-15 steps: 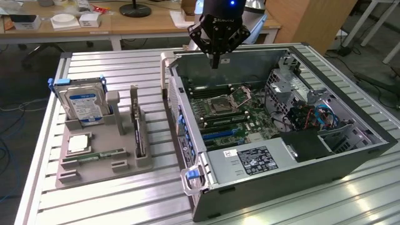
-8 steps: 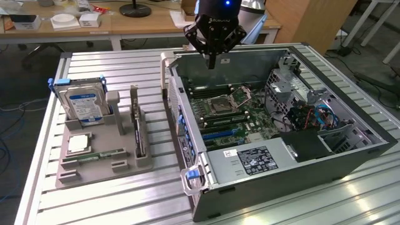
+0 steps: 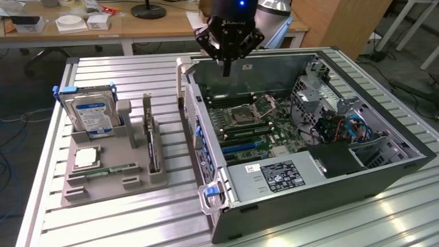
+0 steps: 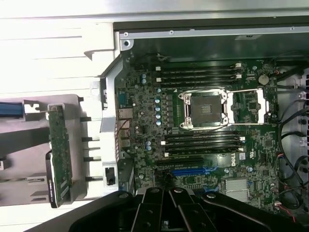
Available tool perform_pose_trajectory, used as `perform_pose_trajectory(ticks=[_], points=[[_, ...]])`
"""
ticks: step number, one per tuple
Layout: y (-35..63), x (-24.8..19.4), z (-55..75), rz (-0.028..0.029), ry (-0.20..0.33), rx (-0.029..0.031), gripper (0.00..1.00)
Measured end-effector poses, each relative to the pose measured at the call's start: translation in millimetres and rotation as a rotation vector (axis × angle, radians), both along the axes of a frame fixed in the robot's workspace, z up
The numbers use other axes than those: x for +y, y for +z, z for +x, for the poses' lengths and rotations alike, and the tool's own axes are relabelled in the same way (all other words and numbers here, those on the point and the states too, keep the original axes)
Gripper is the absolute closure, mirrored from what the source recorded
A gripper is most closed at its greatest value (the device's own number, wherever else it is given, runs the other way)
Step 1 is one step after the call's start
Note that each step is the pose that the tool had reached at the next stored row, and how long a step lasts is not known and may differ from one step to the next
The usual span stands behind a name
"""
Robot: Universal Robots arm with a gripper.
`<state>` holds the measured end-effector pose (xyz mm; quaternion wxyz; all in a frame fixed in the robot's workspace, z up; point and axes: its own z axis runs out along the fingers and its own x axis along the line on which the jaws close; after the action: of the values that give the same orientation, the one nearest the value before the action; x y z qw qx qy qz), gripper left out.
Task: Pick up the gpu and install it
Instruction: 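Reach for the gpu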
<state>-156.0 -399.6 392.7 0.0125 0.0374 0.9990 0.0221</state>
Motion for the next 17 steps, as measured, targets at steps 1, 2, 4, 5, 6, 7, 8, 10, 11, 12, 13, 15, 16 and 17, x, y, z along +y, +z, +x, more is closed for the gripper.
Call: perform_pose_trajectory(ticks=[1, 2, 4, 5, 6, 7, 8, 10, 11, 12, 13, 15, 16, 17], points=[[0.0, -0.1, -1.5, -0.0001, 0.000, 0.0001, 0.90], [-0.1, -0.1, -2.9, 0.0000, 0.000, 0.0000, 0.90], [-0.2, -0.1, -5.1, 0.0000, 0.000, 0.0000, 0.90], [-0.2, -0.1, -6.1, 0.0000, 0.000, 0.0000, 0.90], [-0.2, -0.1, -7.0, -0.0001, 0.000, 0.0001, 0.90], [-0.2, -0.1, -8.0, 0.0000, 0.000, 0.0000, 0.90], [-0.3, -0.1, -9.0, 0.0000, 0.000, 0.0000, 0.90], [-0.3, -0.1, -10.7, 0.0000, 0.000, 0.0000, 0.90], [-0.2, -0.1, -11.4, -0.0001, 0.000, 0.0001, 0.90], [-0.3, -0.1, -12.2, 0.0000, 0.000, 0.0000, 0.90], [-0.2, -0.1, -13.0, -0.0001, 0.000, 0.0000, 0.90], [-0.3, 0.0, -14.2, 0.0000, 0.000, 0.0000, 0.90], [-0.2, -0.1, -14.9, -0.0001, 0.000, 0.0000, 0.90], [-0.2, -0.1, -15.7, -0.0001, 0.000, 0.0000, 0.90]])
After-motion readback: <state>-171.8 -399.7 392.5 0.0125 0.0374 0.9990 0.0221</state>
